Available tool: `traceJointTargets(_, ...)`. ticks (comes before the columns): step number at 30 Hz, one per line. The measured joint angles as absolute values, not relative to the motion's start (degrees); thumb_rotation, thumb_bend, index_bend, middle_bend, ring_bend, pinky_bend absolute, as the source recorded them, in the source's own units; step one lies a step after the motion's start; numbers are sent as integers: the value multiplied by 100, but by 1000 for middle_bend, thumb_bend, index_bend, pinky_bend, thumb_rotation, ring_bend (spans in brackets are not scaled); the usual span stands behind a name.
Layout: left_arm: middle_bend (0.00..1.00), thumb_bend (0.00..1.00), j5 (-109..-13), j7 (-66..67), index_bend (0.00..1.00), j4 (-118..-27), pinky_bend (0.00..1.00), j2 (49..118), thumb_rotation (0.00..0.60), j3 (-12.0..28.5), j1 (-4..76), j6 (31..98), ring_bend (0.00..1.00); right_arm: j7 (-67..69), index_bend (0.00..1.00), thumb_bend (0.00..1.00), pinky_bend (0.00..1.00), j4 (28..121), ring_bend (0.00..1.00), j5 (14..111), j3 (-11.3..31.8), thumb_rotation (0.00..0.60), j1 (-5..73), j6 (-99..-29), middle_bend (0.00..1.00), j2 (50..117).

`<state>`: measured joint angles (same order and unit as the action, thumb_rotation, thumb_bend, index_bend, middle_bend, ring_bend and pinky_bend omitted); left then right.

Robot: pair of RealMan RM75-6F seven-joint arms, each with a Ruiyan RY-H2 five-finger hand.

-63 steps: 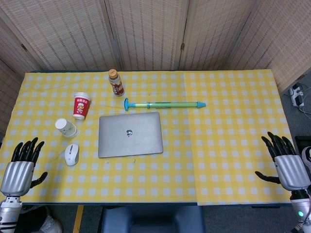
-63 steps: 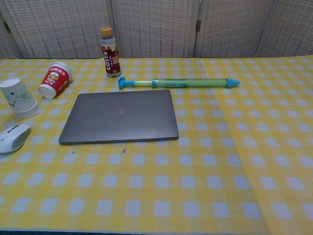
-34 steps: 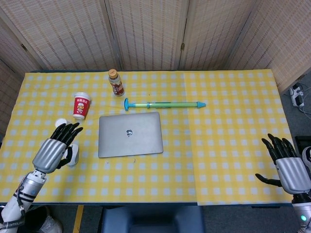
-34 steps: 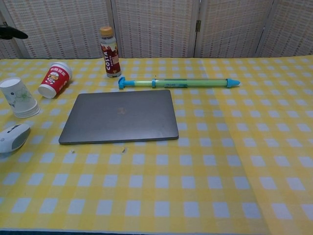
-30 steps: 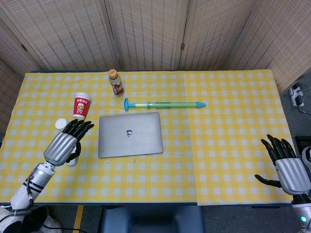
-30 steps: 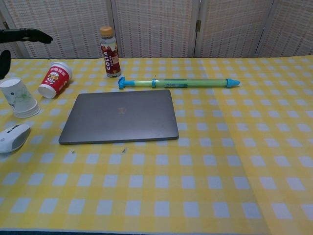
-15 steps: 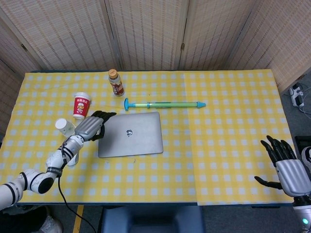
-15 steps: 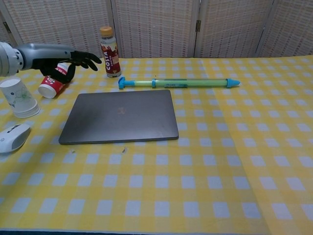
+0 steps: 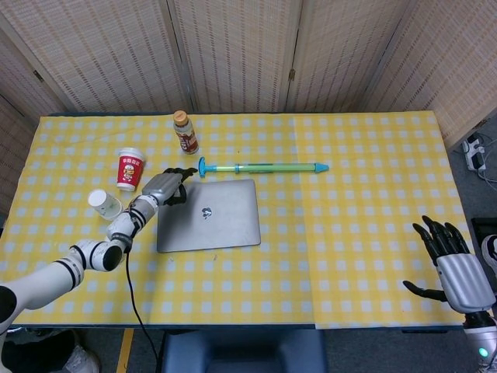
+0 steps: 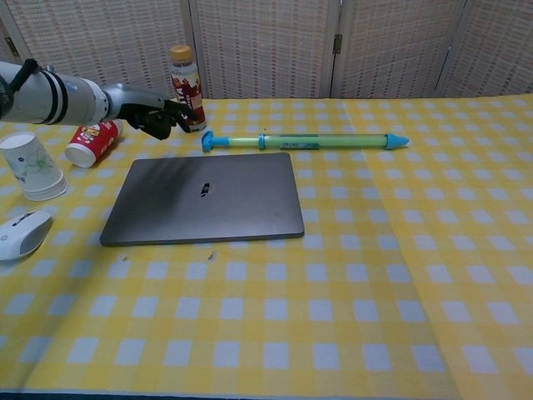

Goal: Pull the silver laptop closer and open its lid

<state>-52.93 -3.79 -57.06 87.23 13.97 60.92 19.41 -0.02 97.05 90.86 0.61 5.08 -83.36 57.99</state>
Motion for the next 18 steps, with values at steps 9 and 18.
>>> traceJointTargets(9, 160, 1000, -4905, -458, 2, -4588, 0, 9467, 395, 1207, 6517, 1405, 49, -28, 0, 159, 0, 9741, 52, 9005, 84, 497, 477, -8364, 0, 5773)
traceJointTargets(18, 160, 1000, -4968, -619, 2, -4160, 0, 9814, 393, 1189, 6683, 1227, 41, -58, 0, 159, 0, 9766, 53, 8956, 109, 496, 460, -8382, 0, 5772)
